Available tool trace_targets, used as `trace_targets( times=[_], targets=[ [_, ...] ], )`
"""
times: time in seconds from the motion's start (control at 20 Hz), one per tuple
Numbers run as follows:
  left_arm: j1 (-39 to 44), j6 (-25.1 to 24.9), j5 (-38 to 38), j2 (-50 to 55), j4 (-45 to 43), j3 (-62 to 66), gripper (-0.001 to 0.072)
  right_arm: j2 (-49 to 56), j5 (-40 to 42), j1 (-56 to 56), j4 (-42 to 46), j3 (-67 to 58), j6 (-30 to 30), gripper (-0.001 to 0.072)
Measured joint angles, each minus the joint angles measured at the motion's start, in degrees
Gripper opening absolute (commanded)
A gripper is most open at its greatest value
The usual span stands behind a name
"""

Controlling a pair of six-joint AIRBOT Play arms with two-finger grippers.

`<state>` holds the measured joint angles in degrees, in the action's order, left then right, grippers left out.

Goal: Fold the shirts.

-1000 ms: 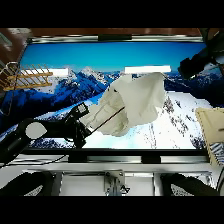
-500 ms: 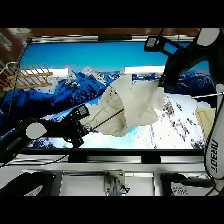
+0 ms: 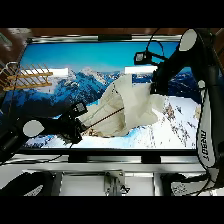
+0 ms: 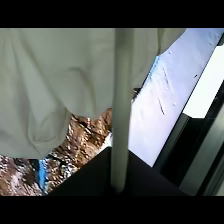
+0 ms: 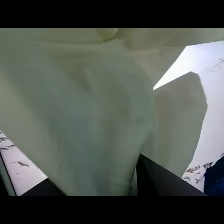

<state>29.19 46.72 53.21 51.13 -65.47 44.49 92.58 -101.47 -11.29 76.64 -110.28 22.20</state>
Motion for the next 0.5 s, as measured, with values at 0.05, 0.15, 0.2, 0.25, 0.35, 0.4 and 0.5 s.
trace_targets(
  times=[0.05,0.15,0.2,0.25,0.35,0.4,0.5],
  targets=[
    [-0.94,-0.11,-0.46,0.00,-0.35,0.15,0.0126,0.07,-0.37,-0.07,-0.33,0.22,-0.39,0.0079],
    [-2.93,0.04,-6.05,0.00,0.66,0.66,0.0437,0.17,-2.84,-0.22,-2.43,0.61,-0.68,0.0079],
    [-3.82,-0.63,-6.82,-0.15,0.02,0.66,0.0609,0.09,-3.15,-0.55,-2.99,0.70,-1.31,0.0079],
    [-4.85,-1.05,-6.32,0.04,-1.57,0.46,0.0695,-0.11,-2.80,-0.42,-3.43,0.70,-1.03,0.0078],
    [-6.67,-1.97,-11.23,-0.09,-2.93,0.72,0.0711,-0.28,-2.84,-0.15,-1.07,0.85,-1.11,0.0079],
    [-7.52,-2.29,-11.87,0.02,-4.79,0.61,0.0712,-0.76,-3.02,-0.26,-1.62,0.83,-1.31,0.0078],
    [-9.25,-2.62,-16.59,-0.09,-6.47,0.81,0.0714,-1.38,-2.95,-0.35,-1.81,0.87,-1.57,0.0078]
  ],
)
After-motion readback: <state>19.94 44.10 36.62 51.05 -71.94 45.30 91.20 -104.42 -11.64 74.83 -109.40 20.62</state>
